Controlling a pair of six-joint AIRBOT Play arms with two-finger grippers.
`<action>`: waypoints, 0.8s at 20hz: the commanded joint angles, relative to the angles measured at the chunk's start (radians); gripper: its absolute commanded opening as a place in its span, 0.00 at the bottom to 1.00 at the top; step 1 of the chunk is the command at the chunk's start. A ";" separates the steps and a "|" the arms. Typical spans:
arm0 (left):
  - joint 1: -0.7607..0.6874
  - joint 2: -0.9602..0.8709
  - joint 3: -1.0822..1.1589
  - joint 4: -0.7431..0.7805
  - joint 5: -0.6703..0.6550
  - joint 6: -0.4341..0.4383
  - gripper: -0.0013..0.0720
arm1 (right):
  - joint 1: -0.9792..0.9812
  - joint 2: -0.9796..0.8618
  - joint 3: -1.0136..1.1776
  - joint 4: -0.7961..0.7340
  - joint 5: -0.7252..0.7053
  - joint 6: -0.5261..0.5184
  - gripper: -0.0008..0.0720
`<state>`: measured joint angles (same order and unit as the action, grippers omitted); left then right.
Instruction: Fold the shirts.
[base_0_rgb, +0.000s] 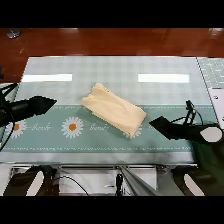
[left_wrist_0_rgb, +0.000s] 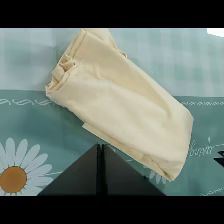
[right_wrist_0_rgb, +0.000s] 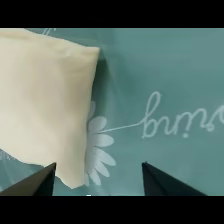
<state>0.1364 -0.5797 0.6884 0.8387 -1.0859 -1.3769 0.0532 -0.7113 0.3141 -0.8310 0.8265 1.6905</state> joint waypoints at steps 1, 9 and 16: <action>0.000 0.001 -0.003 0.000 0.001 0.000 0.06 | 0.083 -0.193 0.002 0.193 -0.104 -0.125 0.86; 0.000 0.001 -0.003 0.000 0.001 0.000 0.06 | 0.258 -0.650 0.327 0.268 -0.040 -0.284 0.41; 0.000 0.001 -0.003 0.000 0.000 0.000 0.06 | 0.241 -0.671 0.966 0.006 0.244 -0.251 0.04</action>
<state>0.1364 -0.5797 0.6857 0.8383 -1.0855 -1.3769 0.2928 -1.3666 1.0107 -0.6701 0.9123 1.3853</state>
